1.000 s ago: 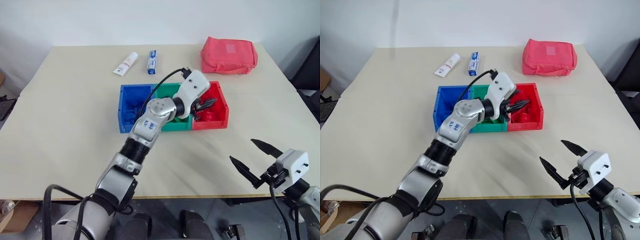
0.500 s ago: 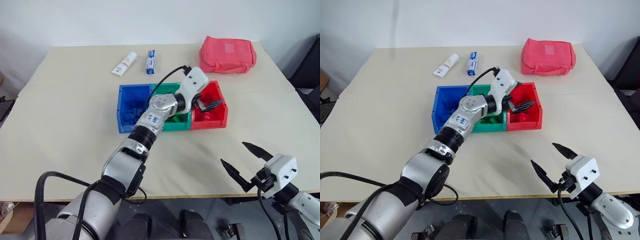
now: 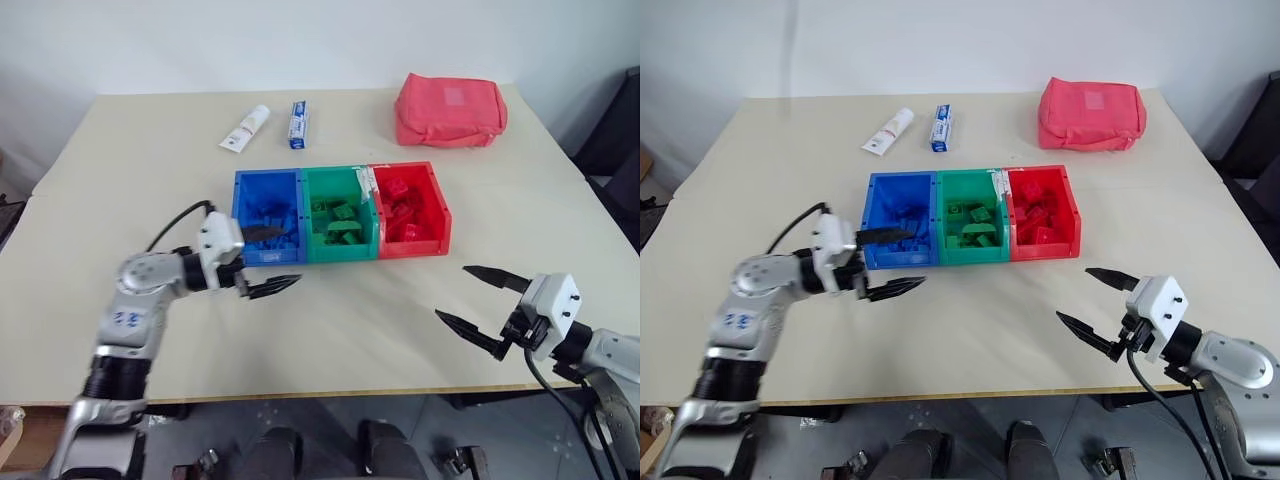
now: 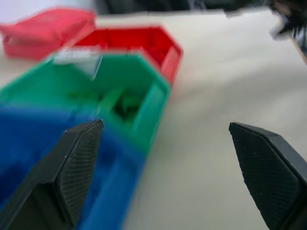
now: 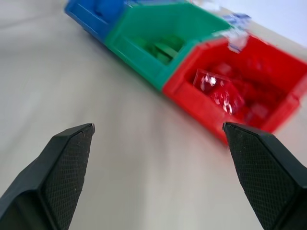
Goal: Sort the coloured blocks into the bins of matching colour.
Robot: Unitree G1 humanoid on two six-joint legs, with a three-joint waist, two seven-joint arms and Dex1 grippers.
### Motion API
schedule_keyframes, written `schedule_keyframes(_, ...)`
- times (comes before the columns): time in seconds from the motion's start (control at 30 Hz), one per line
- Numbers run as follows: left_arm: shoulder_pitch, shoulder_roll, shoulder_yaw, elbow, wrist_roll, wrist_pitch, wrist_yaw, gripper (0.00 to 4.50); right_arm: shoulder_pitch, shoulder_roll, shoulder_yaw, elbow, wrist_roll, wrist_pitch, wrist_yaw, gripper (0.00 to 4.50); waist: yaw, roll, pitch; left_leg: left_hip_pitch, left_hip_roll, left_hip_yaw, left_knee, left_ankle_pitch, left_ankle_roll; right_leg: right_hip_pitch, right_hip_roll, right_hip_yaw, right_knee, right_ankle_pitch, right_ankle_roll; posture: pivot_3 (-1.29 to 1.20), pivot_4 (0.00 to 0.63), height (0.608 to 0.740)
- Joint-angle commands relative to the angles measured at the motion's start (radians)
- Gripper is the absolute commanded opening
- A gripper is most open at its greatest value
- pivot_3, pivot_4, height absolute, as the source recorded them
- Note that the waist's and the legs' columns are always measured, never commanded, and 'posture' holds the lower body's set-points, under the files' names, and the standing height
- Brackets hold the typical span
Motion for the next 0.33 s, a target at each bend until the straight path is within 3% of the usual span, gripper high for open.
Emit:
schedule_keyframes(0.03,0.083,0.049,0.06,-0.017,-0.005,-0.019,0.002,4.47,-0.046,-0.02,0.016,0.029,0.034,-0.002,0.066,4.5,0.0,0.001,0.0,0.0,0.0,0.0,-0.001,0.0,0.0,0.0,-0.001,0.0,0.0,0.0,0.0,0.0,0.15,0.74)
schedule_keyframes(0.33,0.206,0.043,0.096,-0.037,0.004,-0.088,0.063,4.47,-0.145,-0.047,0.076,0.083,0.015,0.006,0.129,4.5,-0.002,0.001,0.0,-0.001,0.001,-0.001,-0.001,0.0,0.0,0.0,-0.002,-0.001,-0.001,0.0,0.0,0.0,0.15,0.74)
